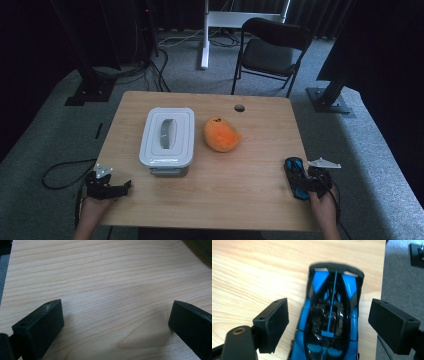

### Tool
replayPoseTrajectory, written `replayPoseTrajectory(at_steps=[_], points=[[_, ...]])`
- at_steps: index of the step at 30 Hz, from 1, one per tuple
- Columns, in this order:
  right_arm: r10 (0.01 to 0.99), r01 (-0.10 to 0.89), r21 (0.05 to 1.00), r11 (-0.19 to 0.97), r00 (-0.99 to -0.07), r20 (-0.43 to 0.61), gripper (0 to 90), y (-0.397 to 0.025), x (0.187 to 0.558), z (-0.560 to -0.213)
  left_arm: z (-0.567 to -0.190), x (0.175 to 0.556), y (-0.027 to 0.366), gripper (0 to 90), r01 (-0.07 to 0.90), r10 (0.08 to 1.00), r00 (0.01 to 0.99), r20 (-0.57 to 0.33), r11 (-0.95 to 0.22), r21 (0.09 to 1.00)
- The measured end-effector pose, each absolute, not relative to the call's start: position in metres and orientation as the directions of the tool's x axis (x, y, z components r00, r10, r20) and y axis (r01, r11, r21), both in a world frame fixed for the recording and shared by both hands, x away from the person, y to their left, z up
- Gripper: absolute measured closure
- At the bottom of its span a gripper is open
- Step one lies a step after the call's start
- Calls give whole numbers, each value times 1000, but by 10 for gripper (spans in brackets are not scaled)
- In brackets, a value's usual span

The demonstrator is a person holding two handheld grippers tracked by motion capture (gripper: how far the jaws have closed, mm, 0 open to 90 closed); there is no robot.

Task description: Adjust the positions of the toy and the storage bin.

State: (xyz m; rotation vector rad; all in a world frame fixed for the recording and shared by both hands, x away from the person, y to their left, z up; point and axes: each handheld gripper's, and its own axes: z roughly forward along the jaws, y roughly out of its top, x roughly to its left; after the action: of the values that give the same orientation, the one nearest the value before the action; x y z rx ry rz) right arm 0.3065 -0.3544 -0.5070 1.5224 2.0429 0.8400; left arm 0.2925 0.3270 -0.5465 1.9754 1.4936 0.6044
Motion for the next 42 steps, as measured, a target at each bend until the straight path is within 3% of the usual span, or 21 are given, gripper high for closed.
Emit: replayPoseTrajectory(at_steps=[4,9,42], points=[[953,701,700,138,-286,99,114,-352,307,-499,-547,293,327,3,698,963,269,9,-201,687],[932,679,722,131,-333,144,107,-346,309,-493,-547,293,327,3,699,963,269,9,-202,687],[835,585,779,226,-528,154,127,-268,370,-449,-547,292,327,3,697,962,274,10,-205,687]])
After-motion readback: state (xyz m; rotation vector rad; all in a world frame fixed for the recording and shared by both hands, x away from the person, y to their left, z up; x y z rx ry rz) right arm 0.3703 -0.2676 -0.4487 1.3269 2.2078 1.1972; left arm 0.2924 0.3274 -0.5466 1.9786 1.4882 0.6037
